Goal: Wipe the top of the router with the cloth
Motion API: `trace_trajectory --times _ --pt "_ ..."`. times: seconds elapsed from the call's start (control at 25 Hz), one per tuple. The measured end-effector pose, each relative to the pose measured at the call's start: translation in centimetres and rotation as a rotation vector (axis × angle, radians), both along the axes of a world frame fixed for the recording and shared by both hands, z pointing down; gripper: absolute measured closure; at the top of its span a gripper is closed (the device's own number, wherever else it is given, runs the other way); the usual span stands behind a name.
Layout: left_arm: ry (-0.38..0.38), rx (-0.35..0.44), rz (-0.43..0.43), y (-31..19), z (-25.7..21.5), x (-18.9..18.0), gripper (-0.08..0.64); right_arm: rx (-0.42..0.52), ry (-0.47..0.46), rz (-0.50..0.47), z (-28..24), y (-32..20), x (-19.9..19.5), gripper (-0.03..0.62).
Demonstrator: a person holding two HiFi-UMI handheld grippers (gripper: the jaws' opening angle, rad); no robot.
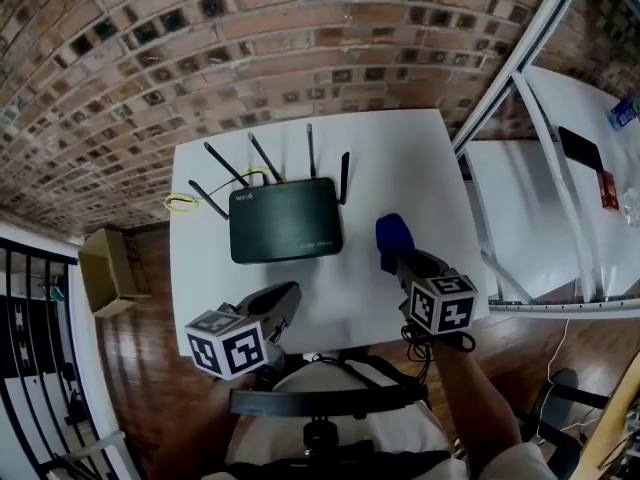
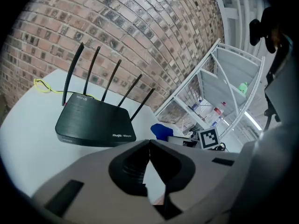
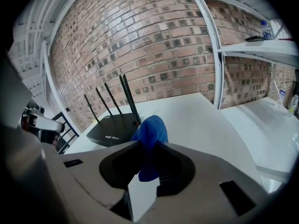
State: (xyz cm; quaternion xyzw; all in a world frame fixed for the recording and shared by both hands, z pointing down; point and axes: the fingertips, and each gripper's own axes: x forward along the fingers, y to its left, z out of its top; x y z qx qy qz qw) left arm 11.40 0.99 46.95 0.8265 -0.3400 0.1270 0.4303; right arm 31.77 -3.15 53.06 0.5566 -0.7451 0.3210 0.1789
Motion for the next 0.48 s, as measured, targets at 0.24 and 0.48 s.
trace_trajectory --times 0.24,0.48 --pt "-0.008 -0.011 -0.034 1.0 0.1 2.5 0.531 0.000 -0.034 -0.055 0.0 0.9 1.4 0.496" --pt "-0.016 -0.014 -0.052 2.5 0.3 5.0 0.529 0.017 -0.069 -0.098 -0.8 2.0 2.7 0.497"
